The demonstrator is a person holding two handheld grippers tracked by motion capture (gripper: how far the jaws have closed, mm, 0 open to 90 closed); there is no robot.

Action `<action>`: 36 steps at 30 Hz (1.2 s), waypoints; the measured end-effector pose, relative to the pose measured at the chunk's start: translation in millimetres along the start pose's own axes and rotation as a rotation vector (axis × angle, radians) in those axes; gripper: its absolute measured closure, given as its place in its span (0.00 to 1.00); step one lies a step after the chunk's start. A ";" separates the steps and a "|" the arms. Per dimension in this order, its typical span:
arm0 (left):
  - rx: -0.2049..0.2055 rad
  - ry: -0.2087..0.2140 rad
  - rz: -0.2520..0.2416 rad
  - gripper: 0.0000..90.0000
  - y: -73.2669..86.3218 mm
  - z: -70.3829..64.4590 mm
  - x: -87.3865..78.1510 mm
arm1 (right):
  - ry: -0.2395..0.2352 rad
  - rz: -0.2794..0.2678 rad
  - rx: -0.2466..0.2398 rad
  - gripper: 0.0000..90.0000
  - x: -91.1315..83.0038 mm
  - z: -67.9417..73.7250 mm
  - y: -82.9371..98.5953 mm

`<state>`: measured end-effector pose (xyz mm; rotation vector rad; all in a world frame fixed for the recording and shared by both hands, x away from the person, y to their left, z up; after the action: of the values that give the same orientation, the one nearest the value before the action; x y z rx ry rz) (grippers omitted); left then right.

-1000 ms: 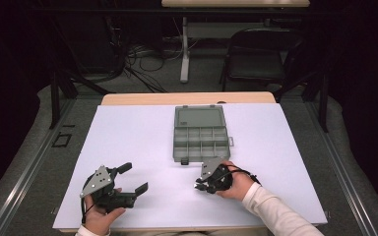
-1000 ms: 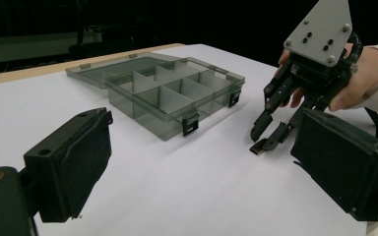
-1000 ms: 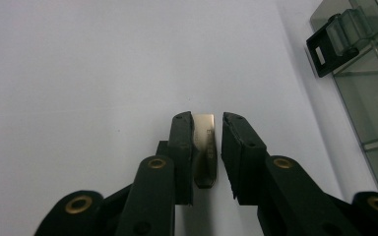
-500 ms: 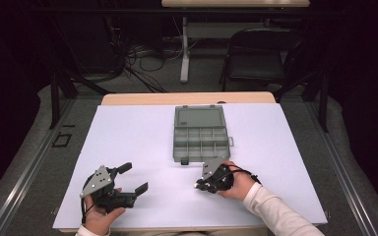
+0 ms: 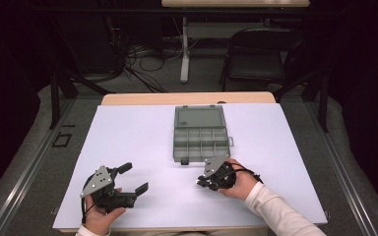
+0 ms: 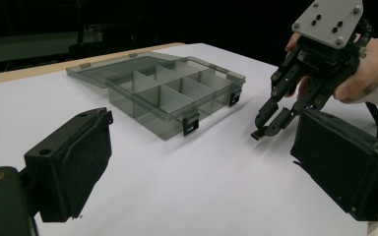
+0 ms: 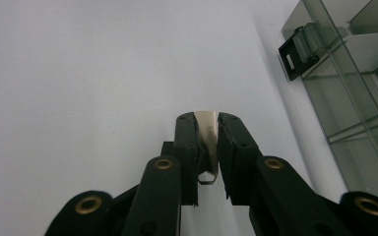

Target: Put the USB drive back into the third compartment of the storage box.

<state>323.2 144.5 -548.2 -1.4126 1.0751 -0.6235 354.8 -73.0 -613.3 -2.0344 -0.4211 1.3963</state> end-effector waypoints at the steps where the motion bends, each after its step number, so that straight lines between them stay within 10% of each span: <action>1: 0.000 0.001 0.000 0.09 0.0 0.0 0.0 | 0.002 -0.003 -0.002 0.88 -0.4 -0.7 -0.5; 13: 0.000 -0.003 -0.002 0.09 -0.2 0.1 -0.1 | 0.035 0.013 0.031 0.88 -7.0 -7.2 -3.5; 36: -0.002 -0.003 -0.003 0.09 -0.1 0.4 0.0 | 0.142 0.092 0.316 0.88 -26.4 -40.3 -0.9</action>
<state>323.6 144.7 -548.2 -1.4162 1.0721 -0.6223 381.6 -100.3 -584.0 -1.8943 -0.0411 1.2706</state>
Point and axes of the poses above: each handheld gripper's, and its own axes: x roughly forward along the jaws, y roughly out of its underside, z roughly to its left, the point moved 10 cm from there along x, roughly forward along the jaws, and after that the axes turned 11 degrees about y, right-handed, at the moved point
